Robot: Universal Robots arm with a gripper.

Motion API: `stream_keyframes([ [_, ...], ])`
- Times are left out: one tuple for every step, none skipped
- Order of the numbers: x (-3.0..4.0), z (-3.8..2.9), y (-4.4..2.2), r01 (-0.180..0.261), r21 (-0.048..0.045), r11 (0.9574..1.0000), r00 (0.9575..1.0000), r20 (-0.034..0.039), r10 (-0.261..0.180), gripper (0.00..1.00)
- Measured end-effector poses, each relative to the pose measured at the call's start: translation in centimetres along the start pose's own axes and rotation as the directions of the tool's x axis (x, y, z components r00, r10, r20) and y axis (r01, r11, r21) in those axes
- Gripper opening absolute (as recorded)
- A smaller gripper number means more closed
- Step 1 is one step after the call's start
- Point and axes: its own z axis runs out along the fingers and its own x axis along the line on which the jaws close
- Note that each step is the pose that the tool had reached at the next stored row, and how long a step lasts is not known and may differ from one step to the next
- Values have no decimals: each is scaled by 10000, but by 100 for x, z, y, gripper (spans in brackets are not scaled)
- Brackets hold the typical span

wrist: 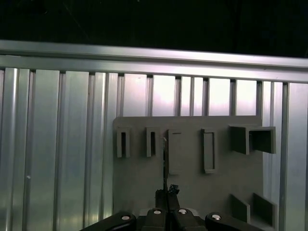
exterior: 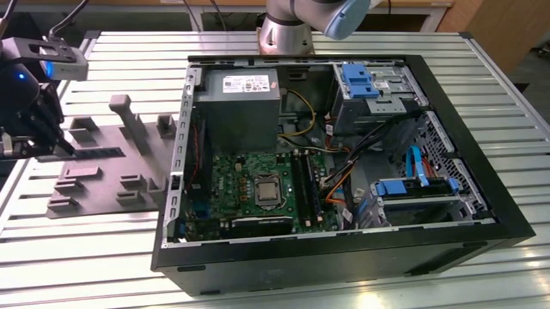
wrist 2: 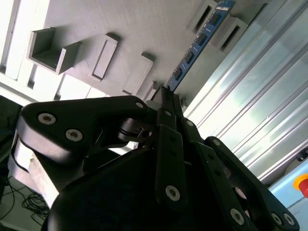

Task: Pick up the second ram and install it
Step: 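Pick up the second ram and move it above second insertion slot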

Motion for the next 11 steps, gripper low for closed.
stream_keyframes([
  [-1,-5,0,-1,1,10000,10000,6,1,12],
  [-1,-11,0,0,1,10000,10000,11,0,12],
  [-1,-17,0,0,0,10000,10000,17,0,12],
  [-2,-23,0,0,0,10000,10000,21,0,12],
  [-2,-29,0,0,0,10000,10000,26,0,12],
  [-2,-36,0,0,0,10000,10000,35,0,12],
  [-3,-43,0,0,1,10000,10000,46,0,12],
  [-3,-49,0,0,2,10000,10000,61,0,12],
  [-4,-56,0,0,3,10000,10000,72,0,12],
  [-4,-63,0,0,2,10000,10000,84,0,12],
  [-5,-69,0,0,3,10000,10000,96,0,12],
])
